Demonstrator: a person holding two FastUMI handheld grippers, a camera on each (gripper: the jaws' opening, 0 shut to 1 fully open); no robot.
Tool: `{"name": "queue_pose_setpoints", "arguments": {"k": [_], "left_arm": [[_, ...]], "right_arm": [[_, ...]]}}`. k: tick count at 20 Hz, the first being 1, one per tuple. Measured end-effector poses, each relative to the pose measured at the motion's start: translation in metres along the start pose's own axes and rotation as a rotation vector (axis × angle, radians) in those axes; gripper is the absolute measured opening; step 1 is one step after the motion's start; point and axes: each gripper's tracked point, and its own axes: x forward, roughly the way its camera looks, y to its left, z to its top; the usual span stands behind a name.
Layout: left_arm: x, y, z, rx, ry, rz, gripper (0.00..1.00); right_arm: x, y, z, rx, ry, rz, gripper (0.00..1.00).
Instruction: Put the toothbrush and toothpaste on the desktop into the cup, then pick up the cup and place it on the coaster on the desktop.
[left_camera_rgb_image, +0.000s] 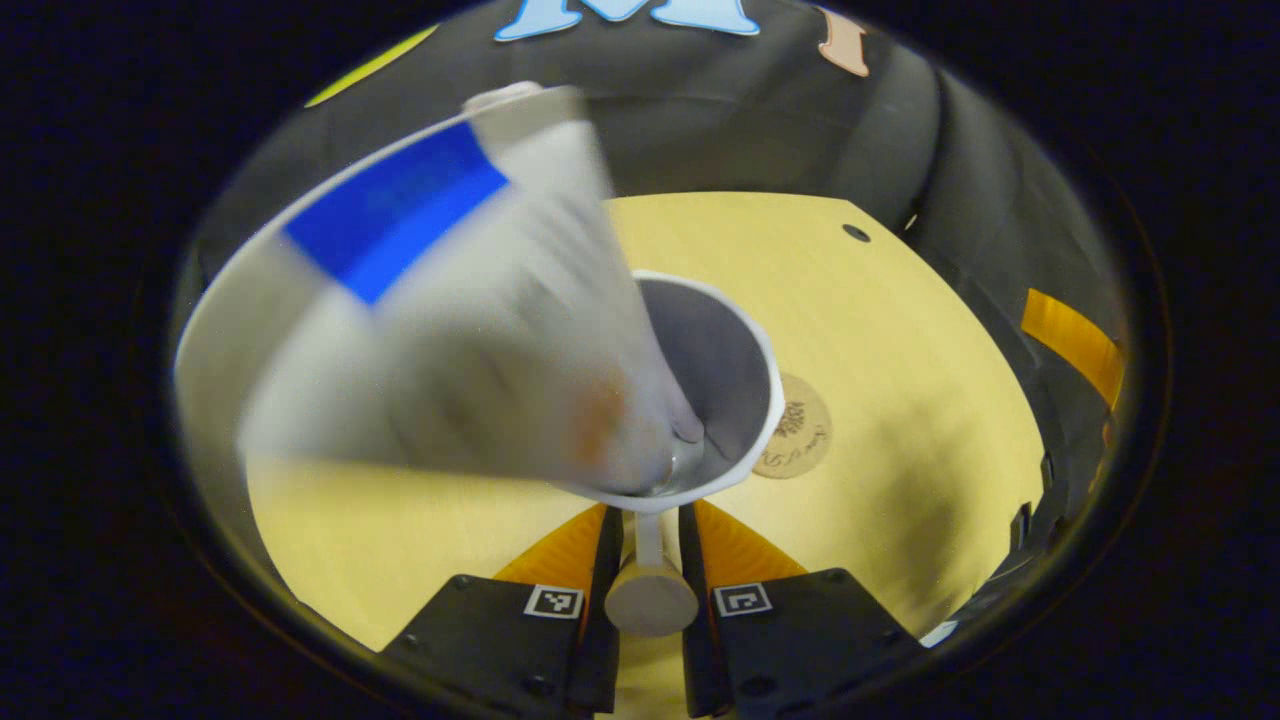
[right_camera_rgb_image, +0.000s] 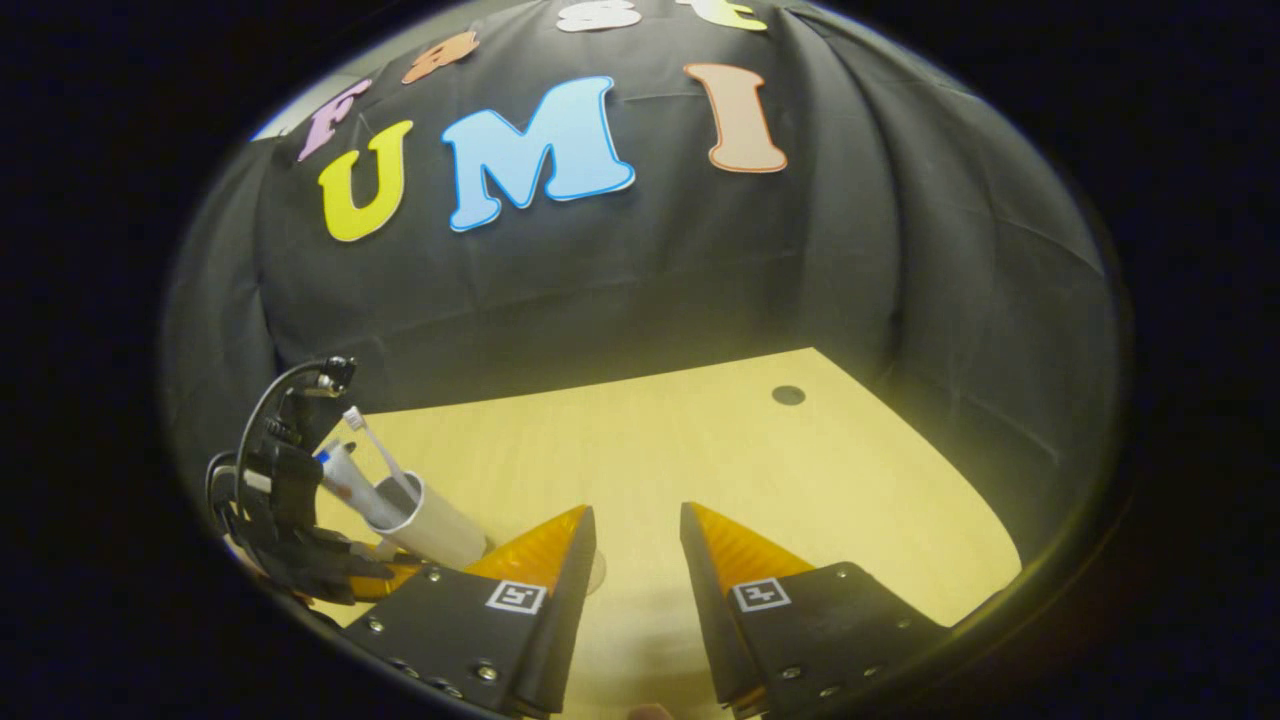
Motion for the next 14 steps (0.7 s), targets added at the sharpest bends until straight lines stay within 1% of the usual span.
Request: {"name": "queue_pose_setpoints", "arguments": {"k": [4,7,8,11,14], "left_arm": [[0.018,-0.035,0.008,0.027,0.012,-0.039,0.33],[0.027,-0.058,0.013,0.059,0.020,-0.056,0.33],[0.030,-0.065,0.013,0.067,0.026,-0.061,0.33],[0.032,-0.083,0.015,0.075,0.046,-0.072,0.33],[0.043,-0.088,0.017,0.087,0.068,-0.067,0.33]], "right_arm": [[-0.008,-0.025,-0.004,0.023,0.003,-0.032,0.53],[-0.011,-0.043,-0.008,0.048,0.013,-0.050,0.53],[-0.011,-0.047,-0.009,0.053,0.015,-0.057,0.54],[-0.013,-0.048,-0.005,0.062,0.020,-0.076,0.53],[-0.010,-0.055,-0.004,0.072,0.029,-0.090,0.53]]}}
